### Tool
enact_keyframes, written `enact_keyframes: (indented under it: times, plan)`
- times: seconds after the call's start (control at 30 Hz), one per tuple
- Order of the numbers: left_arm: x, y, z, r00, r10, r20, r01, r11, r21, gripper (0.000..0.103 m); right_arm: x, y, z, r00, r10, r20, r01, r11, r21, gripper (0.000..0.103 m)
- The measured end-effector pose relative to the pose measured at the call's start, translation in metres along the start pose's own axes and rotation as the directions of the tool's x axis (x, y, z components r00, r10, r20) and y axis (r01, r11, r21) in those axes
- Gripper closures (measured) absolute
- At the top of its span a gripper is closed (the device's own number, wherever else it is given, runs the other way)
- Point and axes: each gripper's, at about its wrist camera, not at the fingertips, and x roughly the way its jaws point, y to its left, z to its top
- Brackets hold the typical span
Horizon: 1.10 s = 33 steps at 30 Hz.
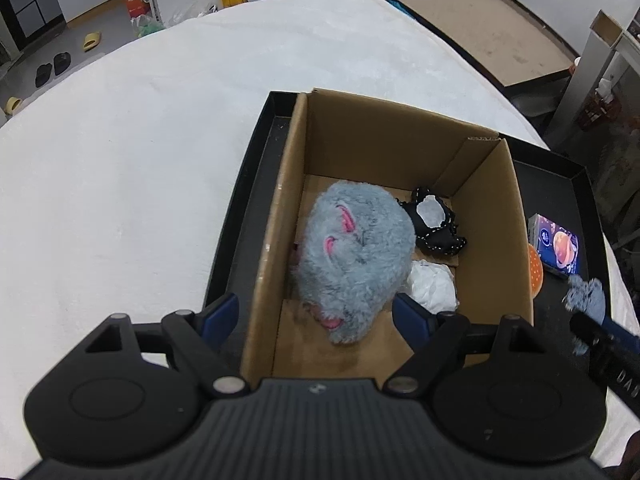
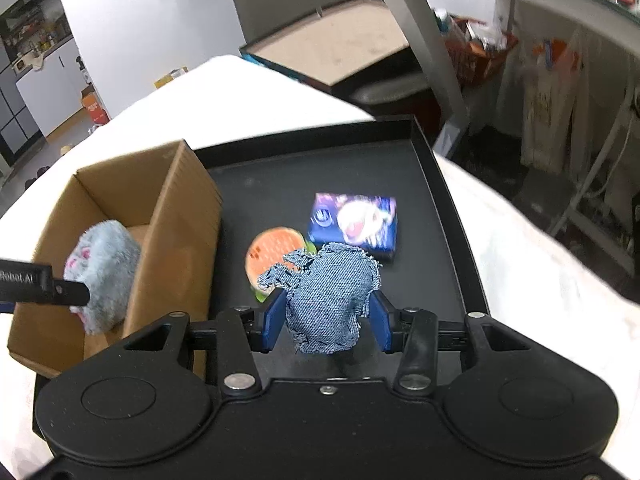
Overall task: Organize soft objects
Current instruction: 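Lift the denim heart with the right gripper and release it into the box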
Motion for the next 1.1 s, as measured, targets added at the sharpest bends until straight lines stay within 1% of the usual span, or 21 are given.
enact_keyframes:
  times: [0.2, 0.4, 0.6, 0.67, 0.73, 0.9, 0.97, 1.0, 1.1]
  plan:
    - [-0.005, 0.017, -0.006, 0.999, -0.043, 0.024, 0.043, 0.999, 0.009, 0.023, -0.010, 0.017, 0.011, 1.000, -0.005, 0.028, 0.006, 1.000, -0.014, 0.059]
    - [-0.009, 0.031, -0.010, 0.995, -0.087, 0.053, 0.087, 0.996, 0.010, 0.031, -0.020, 0.040, 0.022, 0.998, 0.004, 0.055, -0.002, 0.999, -0.035, 0.059]
    - [-0.010, 0.038, -0.011, 0.989, -0.121, 0.081, 0.121, 0.993, 0.008, 0.045, -0.027, 0.065, 0.032, 0.997, 0.014, 0.071, -0.009, 0.997, -0.074, 0.059]
    - [-0.011, 0.039, -0.011, 0.987, -0.139, 0.086, 0.139, 0.990, 0.011, 0.054, -0.028, 0.073, 0.034, 0.997, 0.015, 0.072, -0.009, 0.996, -0.088, 0.059]
    - [-0.010, 0.039, -0.011, 0.984, -0.157, 0.082, 0.157, 0.988, 0.008, 0.059, -0.030, 0.081, 0.036, 0.997, 0.015, 0.073, -0.007, 0.995, -0.099, 0.059]
    - [-0.008, 0.042, -0.013, 0.980, -0.179, 0.084, 0.179, 0.984, 0.001, 0.063, -0.030, 0.099, 0.040, 0.997, 0.013, 0.081, -0.002, 0.991, -0.134, 0.059]
    - [-0.007, 0.043, -0.014, 0.981, -0.172, 0.089, 0.173, 0.985, 0.003, 0.069, -0.029, 0.105, 0.042, 0.996, 0.016, 0.084, -0.003, 0.990, -0.144, 0.059]
    - [-0.006, 0.043, -0.015, 0.982, -0.168, 0.089, 0.168, 0.986, 0.006, 0.070, -0.029, 0.108, 0.043, 0.996, 0.016, 0.085, -0.003, 0.989, -0.149, 0.059]
    - [-0.002, 0.048, -0.015, 0.982, -0.166, 0.086, 0.168, 0.986, -0.015, 0.078, -0.026, 0.117, 0.046, 0.996, 0.019, 0.085, -0.004, 0.987, -0.163, 0.058]
